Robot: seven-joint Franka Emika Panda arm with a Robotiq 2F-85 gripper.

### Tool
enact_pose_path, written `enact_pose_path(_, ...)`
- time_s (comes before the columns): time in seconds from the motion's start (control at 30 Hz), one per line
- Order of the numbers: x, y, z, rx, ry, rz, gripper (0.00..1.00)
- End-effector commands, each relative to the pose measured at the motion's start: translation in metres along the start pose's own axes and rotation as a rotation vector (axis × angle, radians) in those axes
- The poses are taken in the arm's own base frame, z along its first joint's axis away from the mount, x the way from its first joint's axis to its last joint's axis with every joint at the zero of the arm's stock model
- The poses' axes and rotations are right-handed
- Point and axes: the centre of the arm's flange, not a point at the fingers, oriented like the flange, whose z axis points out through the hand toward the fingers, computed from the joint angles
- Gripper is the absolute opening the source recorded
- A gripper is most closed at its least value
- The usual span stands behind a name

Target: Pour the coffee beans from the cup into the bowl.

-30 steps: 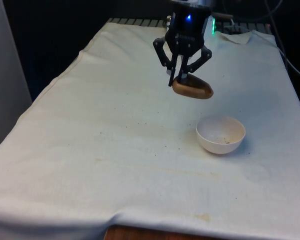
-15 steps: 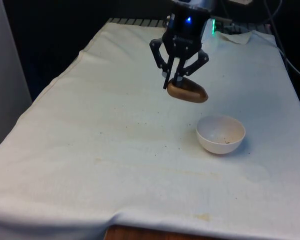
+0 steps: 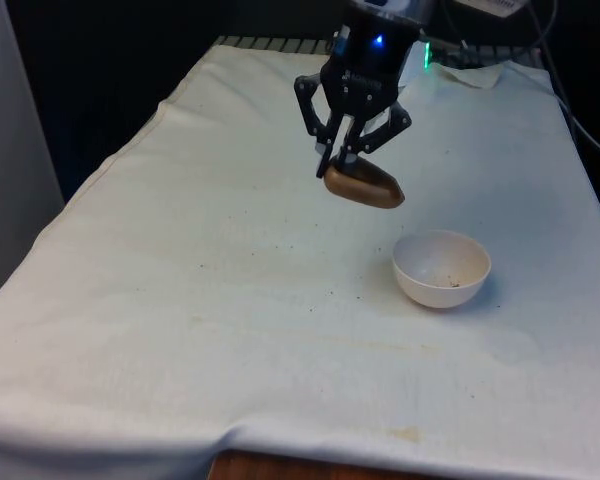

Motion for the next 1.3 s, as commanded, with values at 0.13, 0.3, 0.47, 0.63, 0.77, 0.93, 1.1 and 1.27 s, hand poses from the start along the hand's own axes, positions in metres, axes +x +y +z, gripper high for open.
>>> enact_pose_path(0.13, 0.001, -0.002, -0.001, -0.027, 0.013, -0.034, 0.0)
enact_pose_path(0.3, 0.0, -0.003, -0.002, -0.05, 0.018, -0.065, 0.0)
enact_pose_path(0.47, 0.0, -0.01, -0.004, -0.069, 0.021, -0.097, 0.0)
enact_pose_path(0.63, 0.002, -0.019, -0.007, -0.074, 0.025, -0.114, 0.0)
enact_pose_path(0.77, 0.003, -0.03, -0.009, -0.08, 0.029, -0.138, 0.0)
enact_pose_path(0.93, 0.003, -0.039, -0.008, -0.091, 0.035, -0.164, 0.0)
enact_pose_path(1.1, 0.003, -0.045, -0.007, -0.103, 0.04, -0.186, 0.0)
enact_pose_path(1.27, 0.003, -0.05, -0.006, -0.124, 0.047, -0.222, 0.0)
